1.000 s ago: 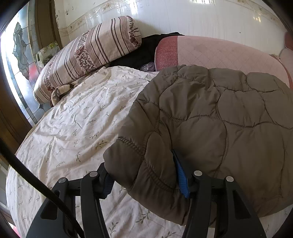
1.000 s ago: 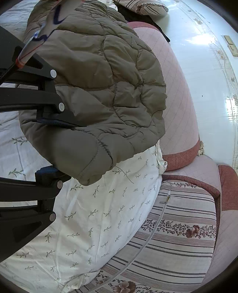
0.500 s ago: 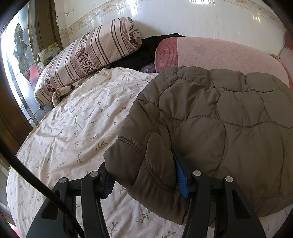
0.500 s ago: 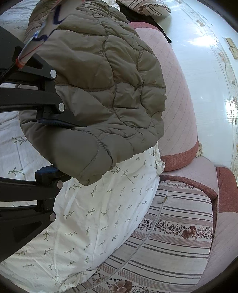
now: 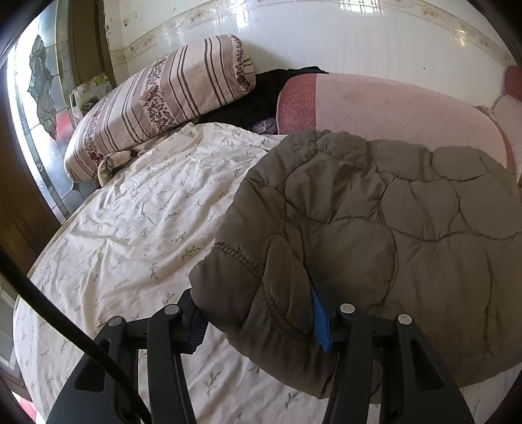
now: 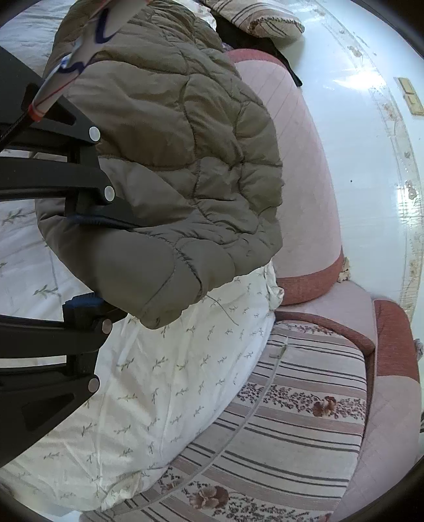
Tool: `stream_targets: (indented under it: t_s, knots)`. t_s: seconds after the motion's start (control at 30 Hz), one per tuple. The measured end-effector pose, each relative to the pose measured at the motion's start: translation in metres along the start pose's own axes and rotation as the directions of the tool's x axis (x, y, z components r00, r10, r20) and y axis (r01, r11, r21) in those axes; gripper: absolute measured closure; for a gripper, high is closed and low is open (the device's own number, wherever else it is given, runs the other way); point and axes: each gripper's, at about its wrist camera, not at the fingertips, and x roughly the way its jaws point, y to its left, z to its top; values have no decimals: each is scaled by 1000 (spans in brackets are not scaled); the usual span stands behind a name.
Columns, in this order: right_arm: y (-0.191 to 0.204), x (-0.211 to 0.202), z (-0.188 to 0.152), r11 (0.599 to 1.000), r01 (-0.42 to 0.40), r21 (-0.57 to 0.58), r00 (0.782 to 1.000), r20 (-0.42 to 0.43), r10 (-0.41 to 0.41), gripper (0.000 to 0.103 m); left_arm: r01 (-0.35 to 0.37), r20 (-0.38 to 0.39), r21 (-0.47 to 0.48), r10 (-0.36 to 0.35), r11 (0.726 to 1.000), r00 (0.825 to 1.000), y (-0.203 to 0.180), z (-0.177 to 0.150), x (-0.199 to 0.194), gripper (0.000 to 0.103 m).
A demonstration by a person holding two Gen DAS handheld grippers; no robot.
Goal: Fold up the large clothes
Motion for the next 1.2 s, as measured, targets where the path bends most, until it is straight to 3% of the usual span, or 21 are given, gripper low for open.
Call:
stream_targets:
  t_s: [0.23,0.37,0.6,0.7,0.77,0.8,0.9,0.93,0.97,1.03,1.1,1.2]
  knots:
    - [-16,-37,-17,999,-32,23,999,21,32,69,19,55,-12,-19,1000,998,17,-20,-49,53]
    - [-26,-62,-31,998,-39,39,999,36,38,70,21,45,-17,-21,1000,999,26,-39,-71,53]
    - [-54,-92,-78,993,-62,104,998,-22,64,69,22,7,-35,-21,999,1000,44,-94,-106,53]
    - [-71,-84,-92,982,-71,176,993,-80,86,64,11,-13,-31,-12,999,1000,48,-111,-108,46]
    - [-90,-70,-99,957,-80,280,980,-151,126,38,-16,-35,-54,14,998,999,56,-114,-104,34]
    - [-105,-65,-104,928,-70,367,971,-187,147,32,-30,-42,-69,28,997,999,60,-114,-104,29]
    - [-148,-69,-117,792,-116,599,956,-150,253,28,-14,-29,-207,8,978,1000,93,-112,-114,22]
    - [-157,-76,-120,769,-102,631,963,-131,235,28,-40,-25,-256,35,966,999,103,-113,-118,22]
    - [-160,-82,-118,772,-71,632,976,-117,186,29,-74,-12,-306,74,949,997,113,-114,-122,22]
    - [-160,-101,-108,814,-30,580,996,-49,72,30,-82,22,-365,96,927,995,123,-115,-131,22]
    - [-148,-117,-100,850,-72,522,997,28,67,33,-69,74,-360,102,930,992,116,-113,-144,22]
    - [-98,-135,-86,944,-148,295,986,116,118,33,2,152,-263,40,965,988,83,-107,-157,22]
